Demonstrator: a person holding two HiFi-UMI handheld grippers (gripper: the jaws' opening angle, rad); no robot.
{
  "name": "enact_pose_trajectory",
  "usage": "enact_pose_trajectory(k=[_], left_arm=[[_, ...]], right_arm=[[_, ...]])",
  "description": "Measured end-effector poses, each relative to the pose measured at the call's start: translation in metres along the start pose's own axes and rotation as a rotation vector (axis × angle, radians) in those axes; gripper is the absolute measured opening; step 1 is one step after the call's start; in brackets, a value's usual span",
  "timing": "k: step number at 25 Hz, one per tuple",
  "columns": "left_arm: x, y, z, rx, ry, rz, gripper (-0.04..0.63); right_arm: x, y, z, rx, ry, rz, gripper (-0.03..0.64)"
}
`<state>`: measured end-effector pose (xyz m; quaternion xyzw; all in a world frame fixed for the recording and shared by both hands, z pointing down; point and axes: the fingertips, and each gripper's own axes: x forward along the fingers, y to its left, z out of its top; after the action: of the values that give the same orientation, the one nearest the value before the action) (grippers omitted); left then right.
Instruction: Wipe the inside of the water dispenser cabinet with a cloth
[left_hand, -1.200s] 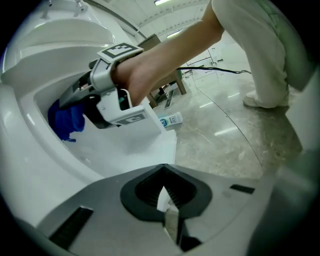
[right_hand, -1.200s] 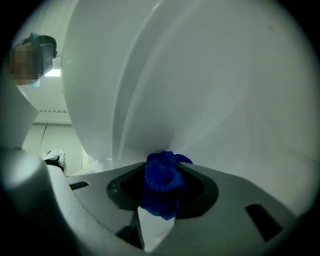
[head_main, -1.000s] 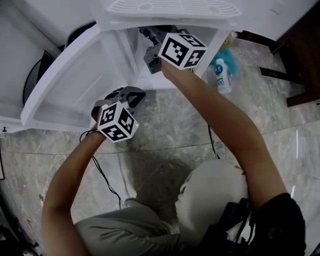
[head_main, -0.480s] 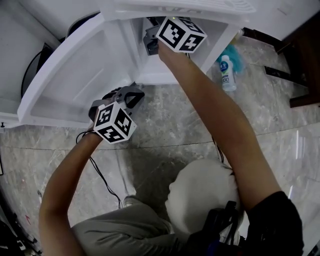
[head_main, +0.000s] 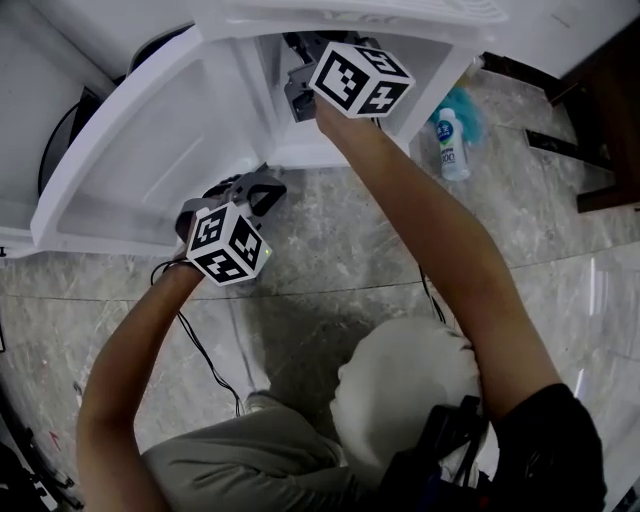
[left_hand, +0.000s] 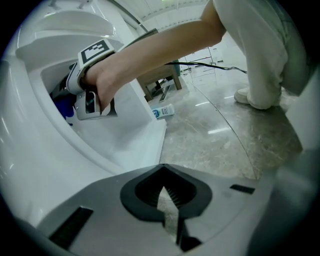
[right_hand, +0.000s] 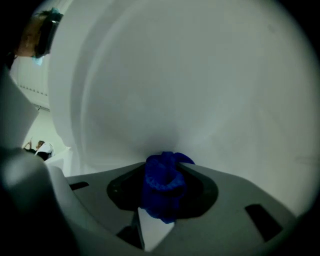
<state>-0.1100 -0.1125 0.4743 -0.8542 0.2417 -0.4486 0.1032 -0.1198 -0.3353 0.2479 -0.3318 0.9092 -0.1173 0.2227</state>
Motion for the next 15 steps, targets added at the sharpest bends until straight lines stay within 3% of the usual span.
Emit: enact_pose_trajectory(k=[6, 15], left_arm=[[0.0, -0.004, -0.002, 0.008, 0.008, -0.013, 0.005], [0.004, -0.001, 0.0, 0.011, 0.005, -0.01, 0.005]], right_arm=[[0.016, -0.011, 0.003, -0.037, 0.01, -0.035, 0.123], [-0.018, 0.013, -0.01, -0.01, 0.013, 0.025, 0.123]])
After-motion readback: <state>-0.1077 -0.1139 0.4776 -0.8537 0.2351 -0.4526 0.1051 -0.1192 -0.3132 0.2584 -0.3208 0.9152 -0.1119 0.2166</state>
